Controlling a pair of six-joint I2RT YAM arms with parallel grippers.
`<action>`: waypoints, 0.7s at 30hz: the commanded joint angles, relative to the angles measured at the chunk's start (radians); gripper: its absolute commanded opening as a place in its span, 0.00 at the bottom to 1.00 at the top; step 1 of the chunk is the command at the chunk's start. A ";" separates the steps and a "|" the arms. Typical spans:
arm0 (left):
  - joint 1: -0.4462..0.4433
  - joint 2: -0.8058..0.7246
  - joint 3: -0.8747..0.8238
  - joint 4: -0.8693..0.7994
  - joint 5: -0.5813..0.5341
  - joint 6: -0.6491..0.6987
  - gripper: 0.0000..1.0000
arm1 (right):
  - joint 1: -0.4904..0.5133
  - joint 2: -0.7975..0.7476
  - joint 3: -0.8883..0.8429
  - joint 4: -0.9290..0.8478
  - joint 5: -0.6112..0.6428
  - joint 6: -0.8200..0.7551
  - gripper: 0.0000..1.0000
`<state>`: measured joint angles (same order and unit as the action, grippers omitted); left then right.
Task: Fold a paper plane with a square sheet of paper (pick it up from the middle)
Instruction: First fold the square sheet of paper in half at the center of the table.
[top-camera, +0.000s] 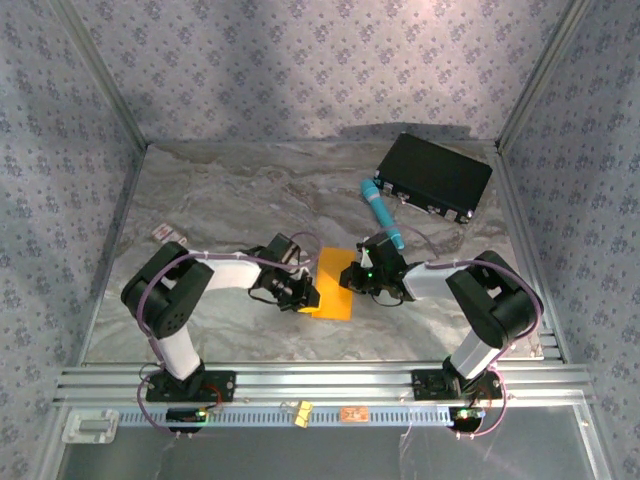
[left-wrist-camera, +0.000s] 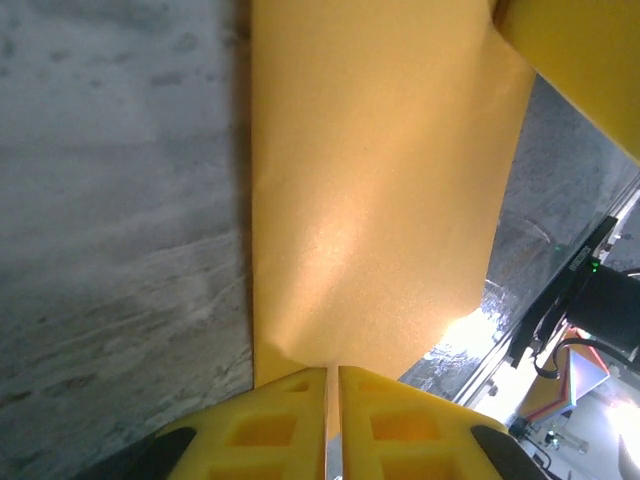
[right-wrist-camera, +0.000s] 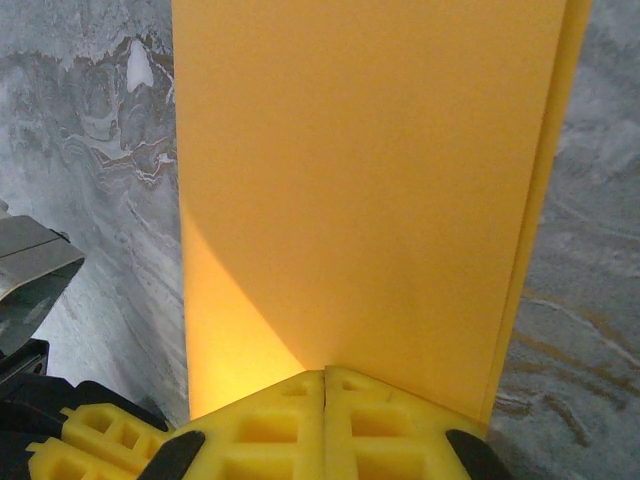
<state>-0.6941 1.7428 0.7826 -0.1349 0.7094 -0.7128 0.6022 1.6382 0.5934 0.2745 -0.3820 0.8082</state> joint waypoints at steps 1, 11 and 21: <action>-0.001 -0.011 -0.020 -0.090 -0.037 0.043 0.12 | 0.010 0.052 -0.047 -0.141 0.076 0.010 0.00; -0.001 -0.090 0.026 -0.026 -0.011 0.003 0.15 | 0.008 0.049 -0.038 -0.151 0.075 0.006 0.00; -0.006 0.012 -0.004 -0.003 0.026 0.039 0.15 | 0.010 0.051 -0.032 -0.161 0.074 -0.001 0.00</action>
<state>-0.6941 1.7245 0.7971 -0.1371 0.7116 -0.7036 0.6022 1.6382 0.5934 0.2737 -0.3824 0.8082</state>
